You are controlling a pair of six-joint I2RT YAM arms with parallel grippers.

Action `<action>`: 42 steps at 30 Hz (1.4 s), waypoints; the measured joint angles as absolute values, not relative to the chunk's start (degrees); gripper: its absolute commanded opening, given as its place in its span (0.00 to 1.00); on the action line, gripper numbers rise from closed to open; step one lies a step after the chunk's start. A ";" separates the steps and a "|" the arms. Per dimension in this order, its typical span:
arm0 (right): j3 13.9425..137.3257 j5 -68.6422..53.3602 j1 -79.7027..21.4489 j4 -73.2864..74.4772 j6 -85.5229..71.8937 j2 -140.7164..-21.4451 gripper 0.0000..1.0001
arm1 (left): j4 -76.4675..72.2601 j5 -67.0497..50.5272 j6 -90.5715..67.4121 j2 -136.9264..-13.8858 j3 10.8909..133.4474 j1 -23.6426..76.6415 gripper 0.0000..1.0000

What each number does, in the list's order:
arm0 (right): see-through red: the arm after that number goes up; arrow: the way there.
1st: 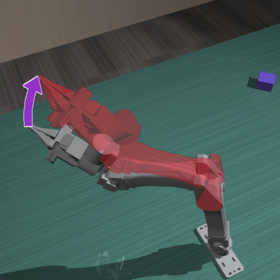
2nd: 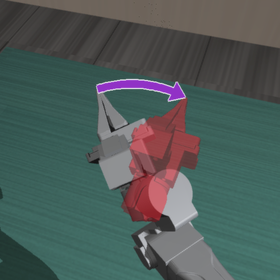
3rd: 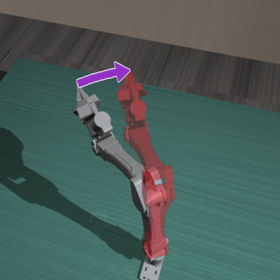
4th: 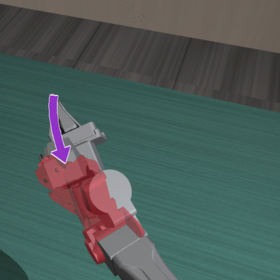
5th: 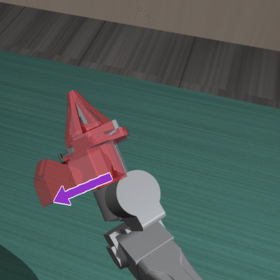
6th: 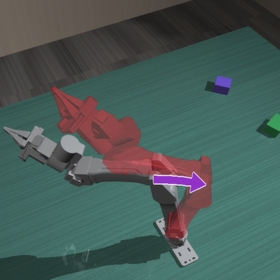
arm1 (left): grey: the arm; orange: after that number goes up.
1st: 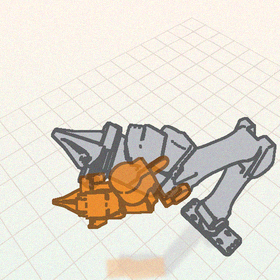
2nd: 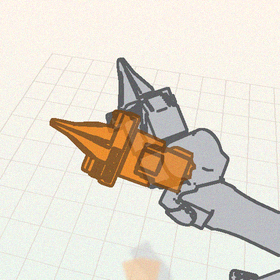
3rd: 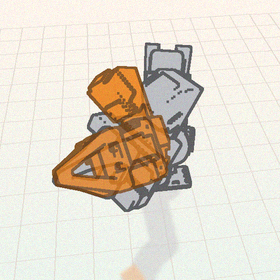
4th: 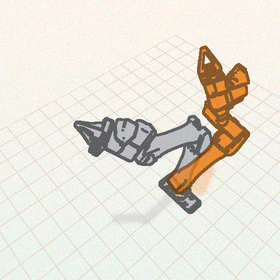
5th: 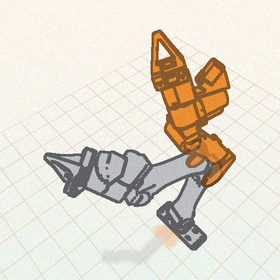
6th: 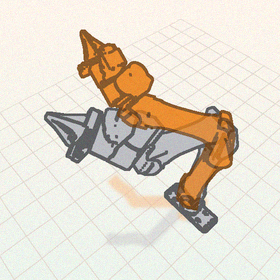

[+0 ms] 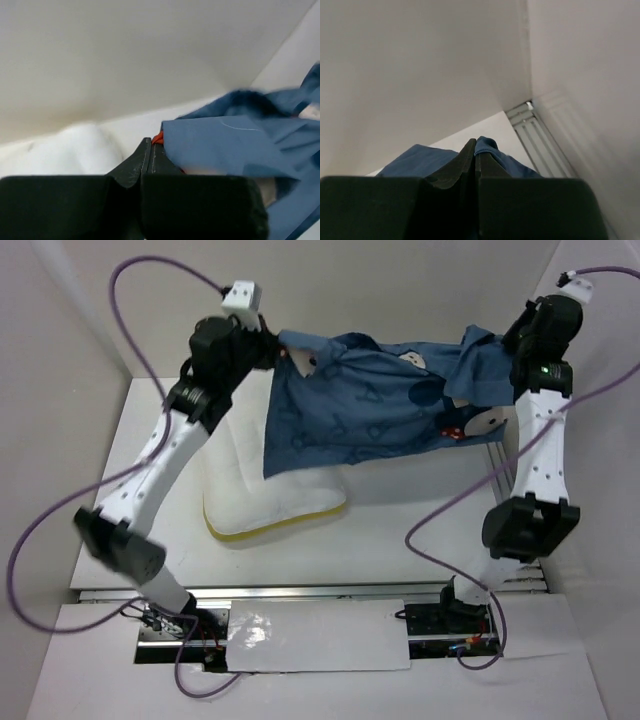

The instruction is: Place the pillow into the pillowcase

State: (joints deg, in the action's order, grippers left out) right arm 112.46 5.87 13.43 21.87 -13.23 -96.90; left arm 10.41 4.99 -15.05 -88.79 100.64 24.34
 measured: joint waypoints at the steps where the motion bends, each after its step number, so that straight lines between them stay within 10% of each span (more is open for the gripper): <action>1: 112.77 5.67 13.43 21.63 -13.26 -97.38 0.08 | 9.67 3.31 -15.46 -93.78 106.13 23.18 0.00; 6: 126.19 3.88 13.50 21.06 -13.85 -107.90 0.11 | 16.01 0.30 -15.33 -115.28 136.44 21.37 0.00; 13: 108.77 6.04 14.98 14.81 -13.37 -90.72 0.47 | 5.39 -0.49 -15.29 -94.91 100.29 25.39 0.02; 15: 96.38 7.97 15.40 13.06 -14.92 -82.52 0.64 | 1.50 -0.36 -15.29 -88.55 88.84 25.96 0.43; 17: 86.13 9.69 15.62 13.23 -17.47 -77.52 0.72 | -0.89 -0.51 -15.55 -84.95 80.23 26.63 0.62; 18: 81.34 10.17 15.70 13.10 -18.63 -76.03 0.76 | -1.39 -0.73 -15.97 -84.05 76.47 27.05 1.00; 28: 64.16 -0.93 12.60 16.58 -20.67 -79.83 0.91 | 9.93 5.10 -20.01 -85.95 64.38 34.00 1.00; 42: 73.80 5.41 3.73 21.80 -13.93 -104.22 0.89 | 17.28 18.28 -19.88 -104.84 85.73 41.74 0.97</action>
State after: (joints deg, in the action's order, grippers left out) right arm 73.80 5.41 3.73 21.80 -13.93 -104.22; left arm 17.28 18.28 -19.88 -104.84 85.73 41.74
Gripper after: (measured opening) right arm 0.892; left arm 1.000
